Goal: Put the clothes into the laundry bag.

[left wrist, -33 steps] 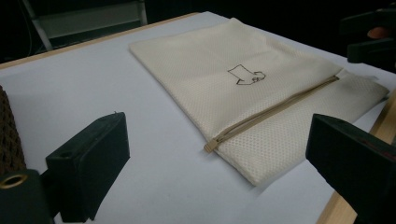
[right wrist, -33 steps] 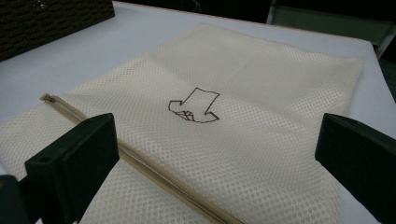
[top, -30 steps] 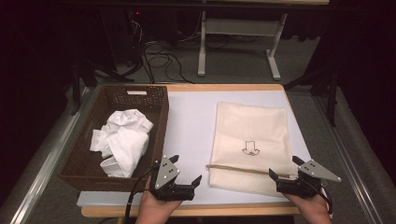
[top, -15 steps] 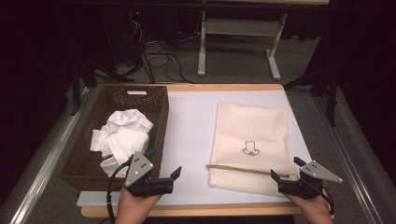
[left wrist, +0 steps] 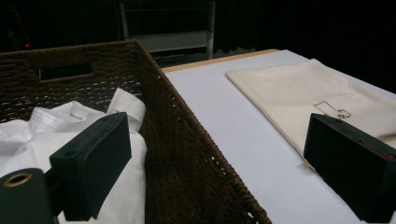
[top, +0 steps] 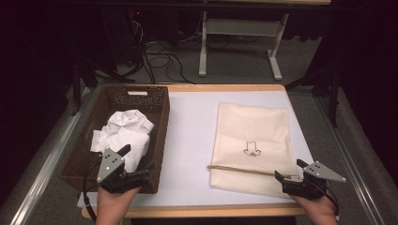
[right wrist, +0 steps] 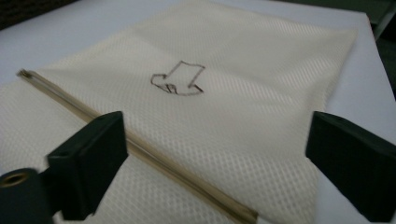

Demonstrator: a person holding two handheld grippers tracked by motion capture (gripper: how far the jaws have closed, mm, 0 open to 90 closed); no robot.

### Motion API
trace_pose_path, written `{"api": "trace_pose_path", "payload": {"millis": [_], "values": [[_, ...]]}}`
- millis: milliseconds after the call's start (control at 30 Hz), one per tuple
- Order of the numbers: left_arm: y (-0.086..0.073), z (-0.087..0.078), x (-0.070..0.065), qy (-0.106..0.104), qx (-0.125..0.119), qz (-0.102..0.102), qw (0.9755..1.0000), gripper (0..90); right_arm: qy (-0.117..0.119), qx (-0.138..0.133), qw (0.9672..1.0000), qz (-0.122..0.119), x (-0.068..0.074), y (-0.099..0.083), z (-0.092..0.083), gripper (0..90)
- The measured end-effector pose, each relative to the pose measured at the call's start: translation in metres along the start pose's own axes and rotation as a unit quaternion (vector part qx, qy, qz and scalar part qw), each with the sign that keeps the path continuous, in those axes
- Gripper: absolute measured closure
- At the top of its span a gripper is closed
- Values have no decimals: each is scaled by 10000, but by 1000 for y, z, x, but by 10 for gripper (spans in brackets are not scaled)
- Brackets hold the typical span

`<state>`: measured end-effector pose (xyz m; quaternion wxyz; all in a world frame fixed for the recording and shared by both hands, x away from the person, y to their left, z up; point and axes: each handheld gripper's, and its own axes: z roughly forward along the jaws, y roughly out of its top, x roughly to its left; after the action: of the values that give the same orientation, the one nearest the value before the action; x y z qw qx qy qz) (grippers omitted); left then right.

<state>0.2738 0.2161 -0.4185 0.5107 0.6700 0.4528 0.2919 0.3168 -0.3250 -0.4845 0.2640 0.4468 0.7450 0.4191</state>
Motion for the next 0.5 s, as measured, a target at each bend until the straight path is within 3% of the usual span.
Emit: {"api": "trace_pose_path", "payload": {"millis": [33, 167, 367, 500], "values": [[-1, 0, 1, 24, 26, 2, 10000, 82, -112, 191, 9997, 51, -7, -6, -2, 231], [-2, 0, 4, 77, 42, 4, 10000, 81, -334, 538, 9978, 193, -20, -17, -6, 443], [-2, 0, 6, 83, -12, -38, 10000, 82, -488, 817, 9933, 653, -37, -27, -10, 688], [-2, 1, 7, 74, -10, -47, 10000, 83, -413, 985, 9922, 650, -34, -28, -5, 779]]}}
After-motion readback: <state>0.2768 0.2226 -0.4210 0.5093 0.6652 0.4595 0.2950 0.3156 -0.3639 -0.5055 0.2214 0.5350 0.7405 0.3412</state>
